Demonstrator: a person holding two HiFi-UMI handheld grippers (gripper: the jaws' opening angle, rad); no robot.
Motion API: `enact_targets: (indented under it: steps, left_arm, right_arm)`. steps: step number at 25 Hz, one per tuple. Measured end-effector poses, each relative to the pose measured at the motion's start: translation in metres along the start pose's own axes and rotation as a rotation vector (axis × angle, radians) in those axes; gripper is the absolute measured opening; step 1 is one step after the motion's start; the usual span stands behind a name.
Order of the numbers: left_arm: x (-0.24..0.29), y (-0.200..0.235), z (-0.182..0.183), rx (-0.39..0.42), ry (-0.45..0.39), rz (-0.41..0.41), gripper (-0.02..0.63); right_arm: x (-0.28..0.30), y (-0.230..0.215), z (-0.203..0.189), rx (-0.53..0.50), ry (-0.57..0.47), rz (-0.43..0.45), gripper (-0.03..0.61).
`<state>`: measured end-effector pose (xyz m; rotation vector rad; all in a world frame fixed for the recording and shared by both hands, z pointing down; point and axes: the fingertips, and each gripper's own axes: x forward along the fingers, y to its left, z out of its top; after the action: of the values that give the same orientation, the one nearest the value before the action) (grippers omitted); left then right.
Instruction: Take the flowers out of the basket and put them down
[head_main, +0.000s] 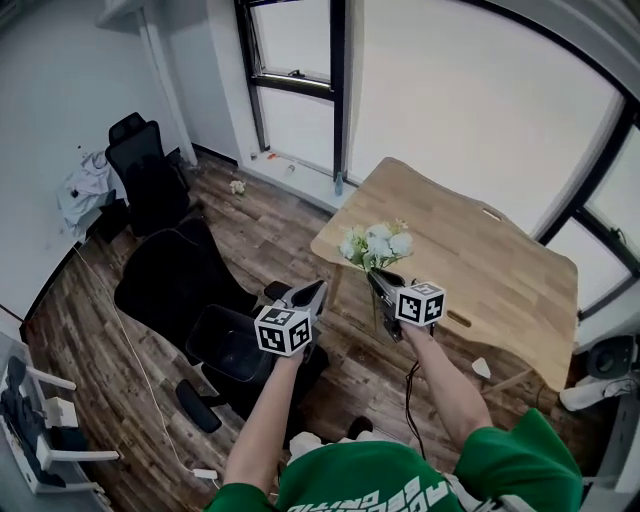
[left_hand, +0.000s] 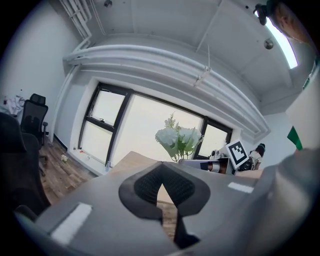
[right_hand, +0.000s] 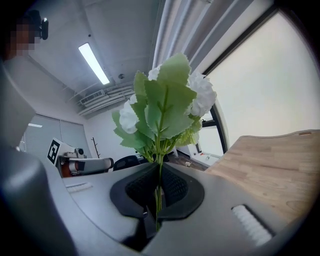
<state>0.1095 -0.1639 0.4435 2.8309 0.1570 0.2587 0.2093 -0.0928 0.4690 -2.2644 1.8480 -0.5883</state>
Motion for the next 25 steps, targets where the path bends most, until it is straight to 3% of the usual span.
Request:
enact_targets:
  steps: [15, 25]
  left_arm:
    - [0.113, -0.149, -0.025, 0.047, 0.060, -0.213, 0.017]
    - [0.168, -0.215, -0.035, 0.063, 0.097, -0.318, 0.017]
  right_arm:
    - [-0.185, -0.118, 0.005, 0.046, -0.105, -0.221, 0.013]
    - [-0.304, -0.171, 0.006, 0.090, -0.202, -0.393, 0.012]
